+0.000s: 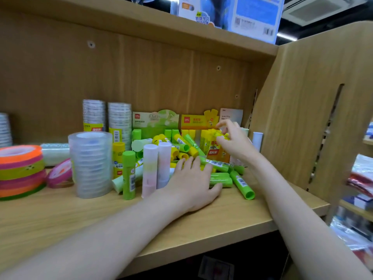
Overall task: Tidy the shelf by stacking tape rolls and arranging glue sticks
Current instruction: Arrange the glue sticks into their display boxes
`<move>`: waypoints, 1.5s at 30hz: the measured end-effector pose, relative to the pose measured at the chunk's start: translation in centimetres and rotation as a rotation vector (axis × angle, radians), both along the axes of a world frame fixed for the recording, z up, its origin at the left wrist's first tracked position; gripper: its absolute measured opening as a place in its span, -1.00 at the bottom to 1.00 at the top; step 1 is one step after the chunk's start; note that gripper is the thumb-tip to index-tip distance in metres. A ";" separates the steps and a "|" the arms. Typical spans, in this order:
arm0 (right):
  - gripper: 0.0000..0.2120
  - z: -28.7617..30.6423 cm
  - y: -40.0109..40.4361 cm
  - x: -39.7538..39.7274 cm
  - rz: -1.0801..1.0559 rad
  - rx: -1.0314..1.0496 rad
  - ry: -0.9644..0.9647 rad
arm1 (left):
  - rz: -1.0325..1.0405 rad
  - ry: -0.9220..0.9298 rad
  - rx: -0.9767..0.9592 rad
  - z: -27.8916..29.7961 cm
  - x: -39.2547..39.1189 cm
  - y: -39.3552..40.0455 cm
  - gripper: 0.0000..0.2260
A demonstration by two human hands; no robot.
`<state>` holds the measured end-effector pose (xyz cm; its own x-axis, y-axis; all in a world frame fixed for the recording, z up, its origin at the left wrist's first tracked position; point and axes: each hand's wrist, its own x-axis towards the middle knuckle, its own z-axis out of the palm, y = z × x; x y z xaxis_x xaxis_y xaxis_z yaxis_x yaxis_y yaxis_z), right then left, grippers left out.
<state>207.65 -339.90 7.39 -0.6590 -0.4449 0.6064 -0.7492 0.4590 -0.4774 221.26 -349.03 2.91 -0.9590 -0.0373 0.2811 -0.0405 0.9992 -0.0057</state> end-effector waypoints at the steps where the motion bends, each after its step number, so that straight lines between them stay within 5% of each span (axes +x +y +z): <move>1: -0.68 -0.1 0.1 0.1 0.015 0.000 0.022 | -0.002 0.003 0.000 0.0 0.0 0.0 -0.48; 7: -0.65 0.0 0.3 0.1 -0.024 -0.311 0.096 | -0.008 0.018 -0.002 -0.1 -0.2 -0.3 -0.48; 16: -0.79 0.4 0.6 0.5 -0.063 -0.360 0.305 | -0.023 0.018 0.005 -0.2 -0.4 -0.4 -0.47; 20: -0.67 0.4 0.3 0.9 -0.082 -0.219 0.269 | -0.025 0.049 0.008 -0.3 -0.4 -0.5 -0.45; 27: -0.87 0.0 -0.3 0.0 -0.163 0.097 0.287 | -0.018 0.069 0.022 -0.1 -0.5 -0.5 -0.45; 35: -0.84 1.1 -0.7 0.7 -0.255 0.279 0.241 | 0.007 0.083 0.046 0.0 0.0 -0.1 -0.42; 41: -0.78 1.6 1.8 2.1 -0.122 0.126 0.157 | -0.002 0.124 0.144 0.3 0.3 0.0 -0.32; 45: -0.83 0.9 2.5 4.8 0.057 0.385 0.016 | 0.016 0.132 0.161 0.3 0.0 -0.1 -0.30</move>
<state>212.46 -337.39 8.27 -0.6188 -0.6775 0.3976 -0.7844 0.5602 -0.2661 221.27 -349.10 3.25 -0.9133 -0.1065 0.3931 -0.0461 0.9860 0.1600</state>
